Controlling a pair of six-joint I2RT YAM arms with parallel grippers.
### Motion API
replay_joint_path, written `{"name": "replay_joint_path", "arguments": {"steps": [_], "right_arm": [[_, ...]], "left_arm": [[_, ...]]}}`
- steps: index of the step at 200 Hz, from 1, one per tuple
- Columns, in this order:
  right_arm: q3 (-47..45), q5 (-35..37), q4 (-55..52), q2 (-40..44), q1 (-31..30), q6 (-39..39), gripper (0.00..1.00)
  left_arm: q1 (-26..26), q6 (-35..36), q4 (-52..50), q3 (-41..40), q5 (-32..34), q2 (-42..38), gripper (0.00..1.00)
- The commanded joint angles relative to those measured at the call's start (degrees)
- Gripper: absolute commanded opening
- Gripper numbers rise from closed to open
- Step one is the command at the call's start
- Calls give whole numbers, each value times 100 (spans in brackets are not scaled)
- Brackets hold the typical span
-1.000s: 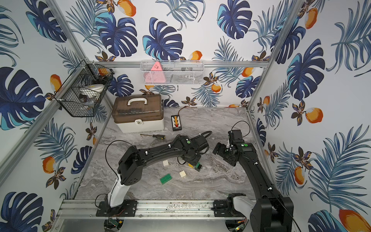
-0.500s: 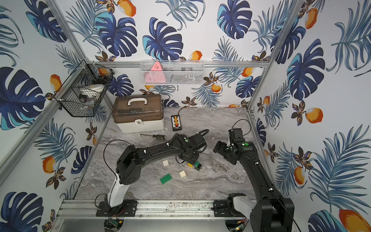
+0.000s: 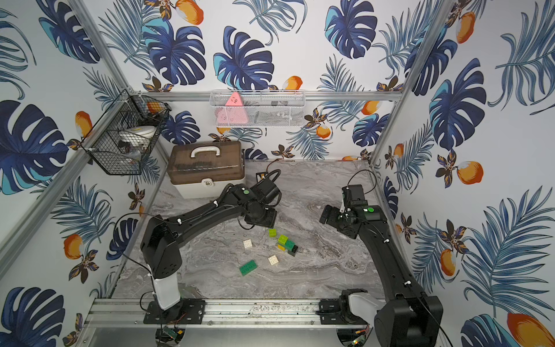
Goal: Assemble a giraffe with lego
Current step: Pick up the lego brick from the center of the board.
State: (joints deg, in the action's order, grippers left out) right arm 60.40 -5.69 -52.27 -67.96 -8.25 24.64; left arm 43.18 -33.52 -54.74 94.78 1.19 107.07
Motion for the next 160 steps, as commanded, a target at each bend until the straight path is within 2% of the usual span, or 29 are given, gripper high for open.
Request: {"name": "replay_joint_path", "arguments": {"steps": [1,17,32,61,97,134,160], "right_arm": [[412,356,-129,-396,-861,19,96],[1160,577,-210,-1244,-1816,84,97],[1814,408,-268,-2147,-2269,77,98],[2759,86,-292,-3414,-2611,-21,98],[3305,-48,-344,-4373,-2911,70,95],[3426,63,-341,-4962,-3155,166,92],[3319,80,-277,-5086,-3165,197,90]], "left_arm": [[-190,-127,152,-241,-81,-206,64],[-442,-161,213,-603,14,-439,64],[-721,-163,217,-988,121,-711,64],[-1395,-89,319,-1795,123,-1450,64],[-2065,107,415,-2614,-142,-2126,64],[-2217,299,438,-2793,-261,-2244,64],[-2228,412,463,-2763,-358,-2201,64]]}}
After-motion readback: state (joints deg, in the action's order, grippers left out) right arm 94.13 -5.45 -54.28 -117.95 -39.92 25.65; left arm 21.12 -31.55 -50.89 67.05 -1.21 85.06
